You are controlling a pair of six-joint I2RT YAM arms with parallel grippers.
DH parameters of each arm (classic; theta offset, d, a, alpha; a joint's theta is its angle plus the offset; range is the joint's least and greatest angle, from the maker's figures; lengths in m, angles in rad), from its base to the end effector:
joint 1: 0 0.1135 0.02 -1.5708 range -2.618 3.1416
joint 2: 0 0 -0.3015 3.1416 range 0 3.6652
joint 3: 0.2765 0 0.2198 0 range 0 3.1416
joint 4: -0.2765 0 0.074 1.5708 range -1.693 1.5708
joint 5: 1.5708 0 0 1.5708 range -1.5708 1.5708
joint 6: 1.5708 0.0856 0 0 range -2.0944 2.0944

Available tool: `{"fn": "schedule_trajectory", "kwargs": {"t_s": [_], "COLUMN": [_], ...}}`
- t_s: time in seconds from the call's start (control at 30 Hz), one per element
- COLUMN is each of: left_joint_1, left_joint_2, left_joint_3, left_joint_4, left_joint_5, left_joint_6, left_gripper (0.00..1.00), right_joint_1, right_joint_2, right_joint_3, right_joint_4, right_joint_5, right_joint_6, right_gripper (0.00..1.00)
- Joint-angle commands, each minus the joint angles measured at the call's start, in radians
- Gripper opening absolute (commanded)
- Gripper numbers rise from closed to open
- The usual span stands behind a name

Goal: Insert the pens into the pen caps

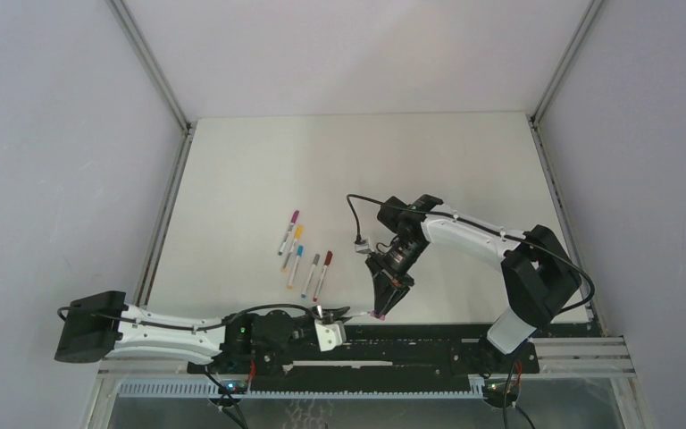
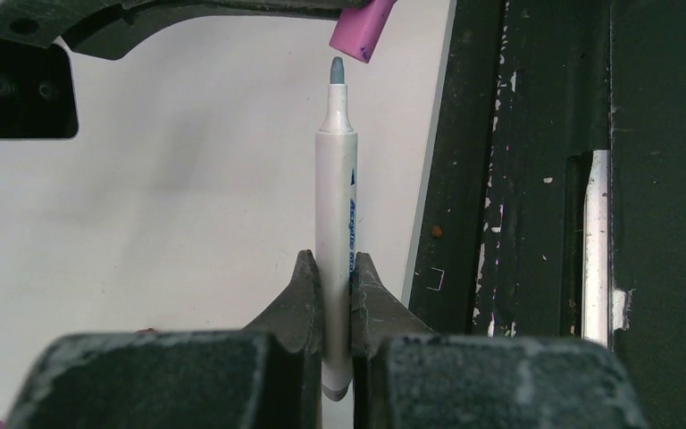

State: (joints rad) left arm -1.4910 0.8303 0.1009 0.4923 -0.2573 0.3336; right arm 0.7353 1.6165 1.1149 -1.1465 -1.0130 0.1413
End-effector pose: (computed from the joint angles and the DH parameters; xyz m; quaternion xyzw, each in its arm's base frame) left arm 0.0350 -0.1644 0.2030 0.5678 0.5396 -0.2511 0.5687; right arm 0.1284 0.2141 0.2467 0.2378 -0.8410 -0.4246 0.2363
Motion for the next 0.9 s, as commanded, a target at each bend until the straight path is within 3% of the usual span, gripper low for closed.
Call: {"fn": "schedule_trajectory", "kwargs": {"t_s": [0.0,0.87], "left_joint_1": [-0.008,-0.051], "left_joint_2": [-0.012,-0.029], "left_joint_3": [0.060,0.059], "left_joint_4": [0.047,0.052], "left_joint_5": [-0.003,0.005], "left_joint_6": [0.014,0.018], "left_gripper": [0.00,0.00], "right_joint_1": [0.013,0.042], "right_joint_2": [0.004,0.089], "right_joint_3": [0.038,0.084], "right_joint_4": [0.005,0.015], "right_joint_5": [-0.029,-0.046], "right_joint_6": [-0.011,-0.026], "right_gripper": [0.00,0.00]}}
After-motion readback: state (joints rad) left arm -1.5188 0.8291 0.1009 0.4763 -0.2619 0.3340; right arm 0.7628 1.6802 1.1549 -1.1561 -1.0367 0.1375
